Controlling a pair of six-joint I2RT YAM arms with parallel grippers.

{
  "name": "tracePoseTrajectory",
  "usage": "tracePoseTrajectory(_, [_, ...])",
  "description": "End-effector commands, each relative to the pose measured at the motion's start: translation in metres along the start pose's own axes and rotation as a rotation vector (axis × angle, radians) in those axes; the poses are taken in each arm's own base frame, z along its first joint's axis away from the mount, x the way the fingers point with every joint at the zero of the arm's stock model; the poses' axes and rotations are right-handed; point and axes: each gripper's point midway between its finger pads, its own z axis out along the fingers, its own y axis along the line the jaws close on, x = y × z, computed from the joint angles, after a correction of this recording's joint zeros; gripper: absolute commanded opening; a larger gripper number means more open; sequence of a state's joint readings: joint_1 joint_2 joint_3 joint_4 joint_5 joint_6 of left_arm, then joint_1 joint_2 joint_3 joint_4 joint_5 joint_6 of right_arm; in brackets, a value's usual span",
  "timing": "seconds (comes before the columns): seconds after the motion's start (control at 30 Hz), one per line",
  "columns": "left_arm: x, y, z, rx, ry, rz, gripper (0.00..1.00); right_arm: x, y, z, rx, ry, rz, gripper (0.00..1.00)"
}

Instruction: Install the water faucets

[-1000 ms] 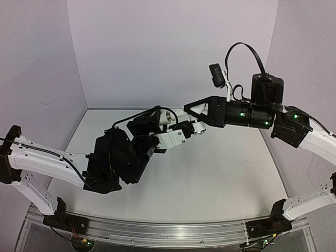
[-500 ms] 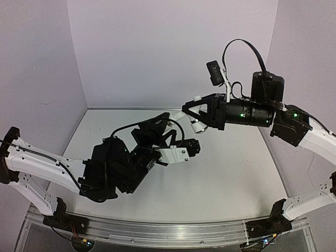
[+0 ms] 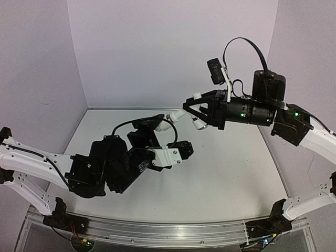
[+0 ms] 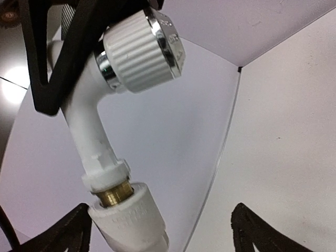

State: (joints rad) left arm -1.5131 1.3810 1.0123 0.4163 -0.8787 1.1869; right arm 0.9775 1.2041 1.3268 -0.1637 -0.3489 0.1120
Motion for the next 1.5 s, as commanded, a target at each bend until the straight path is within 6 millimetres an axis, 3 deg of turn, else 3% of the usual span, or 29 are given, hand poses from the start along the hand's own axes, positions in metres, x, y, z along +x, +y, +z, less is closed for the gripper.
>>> tracePoseTrajectory(0.0, [0.006,0.017,-0.024,0.134,-0.012,-0.282,0.99,-0.073,0.011,-0.029,0.017,-0.226,-0.141,0.0])
tracePoseTrajectory(0.17, [0.006,0.026,-0.044,0.233,-0.045,-0.463,1.0,-0.08,0.021,-0.037,-0.012,-0.247,-0.249,0.0])
tracePoseTrajectory(0.27, [-0.005,0.038,-0.062,0.331,-0.124,-0.644,1.0,-0.082,0.039,-0.045,-0.088,-0.264,-0.392,0.0])
tracePoseTrajectory(0.47, [-0.011,0.076,-0.094,0.526,-0.281,-1.023,1.0,-0.068,0.069,-0.061,-0.222,-0.298,-0.704,0.0])
tracePoseTrajectory(0.6, [-0.014,0.075,-0.097,0.671,-0.286,-1.135,0.98,-0.053,0.079,-0.068,-0.26,-0.319,-0.887,0.0])
tracePoseTrajectory(0.7, [-0.027,0.066,-0.099,0.805,-0.303,-1.165,0.97,-0.048,0.083,-0.072,-0.272,-0.334,-0.961,0.0])
tracePoseTrajectory(0.87, [-0.05,0.056,-0.099,0.922,-0.382,-1.129,0.96,-0.052,0.093,-0.076,-0.318,-0.357,-0.923,0.0])
tracePoseTrajectory(1.2, [-0.074,0.047,-0.088,0.93,-0.525,-0.959,0.91,-0.049,0.115,-0.08,-0.444,-0.37,-0.778,0.0])
tracePoseTrajectory(1.47, [-0.082,0.058,-0.084,0.907,-0.571,-0.943,0.82,-0.041,0.12,-0.076,-0.477,-0.353,-0.729,0.0])
